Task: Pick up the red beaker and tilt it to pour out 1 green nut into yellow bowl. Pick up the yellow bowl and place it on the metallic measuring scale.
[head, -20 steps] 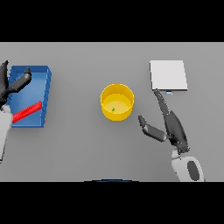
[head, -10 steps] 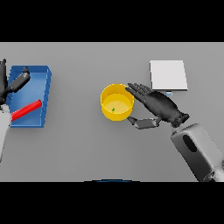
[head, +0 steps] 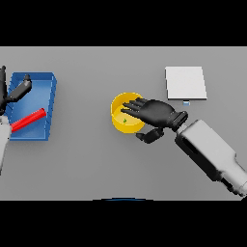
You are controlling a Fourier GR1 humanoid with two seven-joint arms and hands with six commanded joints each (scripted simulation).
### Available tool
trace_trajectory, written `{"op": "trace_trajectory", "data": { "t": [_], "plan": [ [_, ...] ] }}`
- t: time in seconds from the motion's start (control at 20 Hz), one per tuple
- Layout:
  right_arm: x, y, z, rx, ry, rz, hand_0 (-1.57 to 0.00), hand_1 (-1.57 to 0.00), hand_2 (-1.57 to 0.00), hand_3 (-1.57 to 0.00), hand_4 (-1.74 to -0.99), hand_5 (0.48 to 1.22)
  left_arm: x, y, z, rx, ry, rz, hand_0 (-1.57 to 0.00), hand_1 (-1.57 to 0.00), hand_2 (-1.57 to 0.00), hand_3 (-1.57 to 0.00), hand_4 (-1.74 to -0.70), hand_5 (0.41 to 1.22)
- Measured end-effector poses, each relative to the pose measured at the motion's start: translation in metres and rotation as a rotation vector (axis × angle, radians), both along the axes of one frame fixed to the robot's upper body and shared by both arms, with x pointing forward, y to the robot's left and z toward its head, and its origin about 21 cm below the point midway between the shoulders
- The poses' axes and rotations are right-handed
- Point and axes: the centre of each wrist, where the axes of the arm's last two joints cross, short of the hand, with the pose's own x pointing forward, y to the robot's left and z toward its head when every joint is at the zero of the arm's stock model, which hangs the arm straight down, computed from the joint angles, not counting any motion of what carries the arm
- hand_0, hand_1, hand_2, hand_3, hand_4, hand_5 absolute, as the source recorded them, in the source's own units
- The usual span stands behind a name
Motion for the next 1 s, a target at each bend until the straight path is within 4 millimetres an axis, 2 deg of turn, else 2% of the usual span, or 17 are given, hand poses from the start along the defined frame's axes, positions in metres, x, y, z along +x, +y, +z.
{"op": "trace_trajectory", "data": {
  "t": [0.15, 0.4, 0.75, 0.8, 0.9, 0.95, 1.0],
  "plan": [
    [0.005, 0.011, -0.007, -0.044, 0.030, 0.030, 0.00, 0.00, 0.00, 0.00, -1.238, 0.727, -0.001, 0.005, 0.005, 0.006, -0.003, 0.009, 0.00, 0.00, 0.00, 0.00, -0.74, 0.698],
    [0.017, 0.028, -0.005, -0.118, 0.024, 0.054, 0.00, 0.00, 0.00, 0.00, -1.258, 0.734, -0.006, 0.008, 0.002, 0.003, -0.015, -0.003, 0.00, 0.00, 0.00, 0.00, -0.74, 0.697],
    [0.023, 0.033, -0.018, -0.197, 0.085, 0.034, 0.00, 0.00, 0.00, -0.03, -1.282, 0.749, -0.005, 0.012, 0.006, 0.002, -0.006, 0.012, 0.00, 0.00, 0.00, 0.00, -0.74, 0.697],
    [0.022, 0.038, -0.021, -0.201, 0.093, 0.029, 0.00, 0.00, -0.01, -0.05, -1.285, 0.753, -0.006, 0.012, 0.001, 0.007, 0.004, 0.010, 0.00, 0.00, 0.00, 0.00, -0.74, 0.697],
    [0.027, 0.040, -0.017, -0.205, 0.105, 0.025, 0.00, -0.01, -0.04, -0.10, -1.293, 0.776, -0.003, 0.009, 0.002, 0.002, -0.007, 0.006, 0.00, 0.00, 0.00, 0.00, -0.75, 0.700],
    [0.028, 0.037, -0.020, -0.216, 0.126, -0.002, -0.03, -0.04, -0.07, -0.14, -1.302, 0.805, -0.005, 0.010, 0.001, 0.005, -0.010, 0.006, 0.00, 0.00, 0.00, 0.00, -0.75, 0.701],
    [0.027, 0.039, -0.021, -0.222, 0.129, -0.021, -0.16, -0.14, -0.15, -0.18, -1.321, 0.839, -0.004, 0.013, 0.003, 0.011, -0.012, 0.018, 0.00, 0.00, 0.00, 0.00, -0.75, 0.701]
  ]
}}
